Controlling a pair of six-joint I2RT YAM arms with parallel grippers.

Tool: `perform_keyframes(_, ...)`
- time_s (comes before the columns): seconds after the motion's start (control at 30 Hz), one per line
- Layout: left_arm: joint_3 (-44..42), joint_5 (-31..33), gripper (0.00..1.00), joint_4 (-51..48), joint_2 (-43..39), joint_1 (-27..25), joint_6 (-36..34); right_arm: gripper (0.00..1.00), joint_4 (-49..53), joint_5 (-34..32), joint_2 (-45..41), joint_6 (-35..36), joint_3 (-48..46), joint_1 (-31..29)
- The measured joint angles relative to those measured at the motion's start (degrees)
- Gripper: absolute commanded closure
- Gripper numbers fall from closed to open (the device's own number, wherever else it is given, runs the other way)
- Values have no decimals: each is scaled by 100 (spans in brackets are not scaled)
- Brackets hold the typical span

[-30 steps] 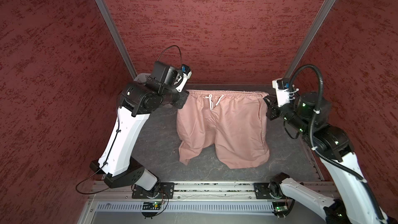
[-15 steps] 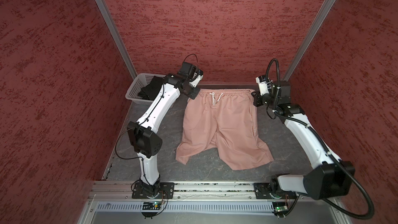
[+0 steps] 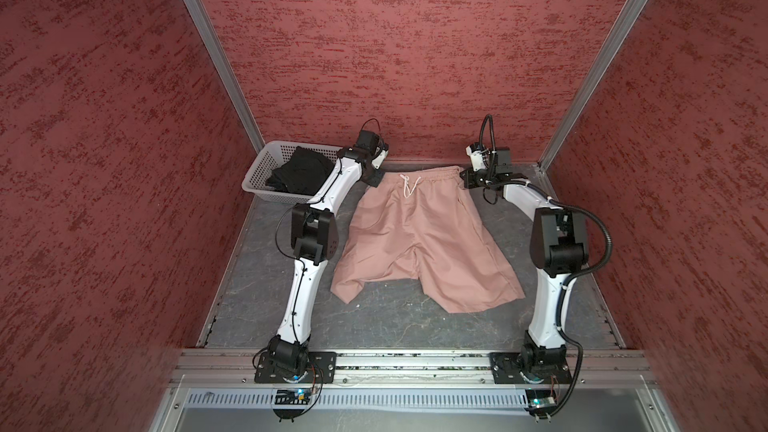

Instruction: Fold and stack the shorts

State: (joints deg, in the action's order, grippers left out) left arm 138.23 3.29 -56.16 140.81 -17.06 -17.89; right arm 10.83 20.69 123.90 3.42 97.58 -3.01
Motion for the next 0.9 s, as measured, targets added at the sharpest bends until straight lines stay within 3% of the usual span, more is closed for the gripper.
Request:
perform_keyframes(0.07,79,114,0,-31,87,105,7,39,31,-55,247,-70,354,83)
perform_keyframes(0.2,201,216,1,-44,-87,286,168,30,55,-39,216,-350,649,229)
perform_keyframes(0.33,-140,203,1,-63,-813,282,413,27,85,-168,-507,-717,155,264)
perform_keyframes(0.47,-1871,-55,1,330,-2406,-61,728,29,107,-389,-1657,-1091,-935,107)
perform_keyframes(0.63,-4120,-778,1,929,-3705,-599,1362,29,-343,-398,-3191,-1858,-3342,-240)
perform_keyframes(0.77,-5455,-1084,1,1305,-3779,-638,1886,28,-428,-509,-3254,-2253,-4323,-407)
perform_keyframes(0.9,-6317,-1102,1,1394,-3779,-730,2164,29,-481,-621,-2780,-2365,-4402,-391)
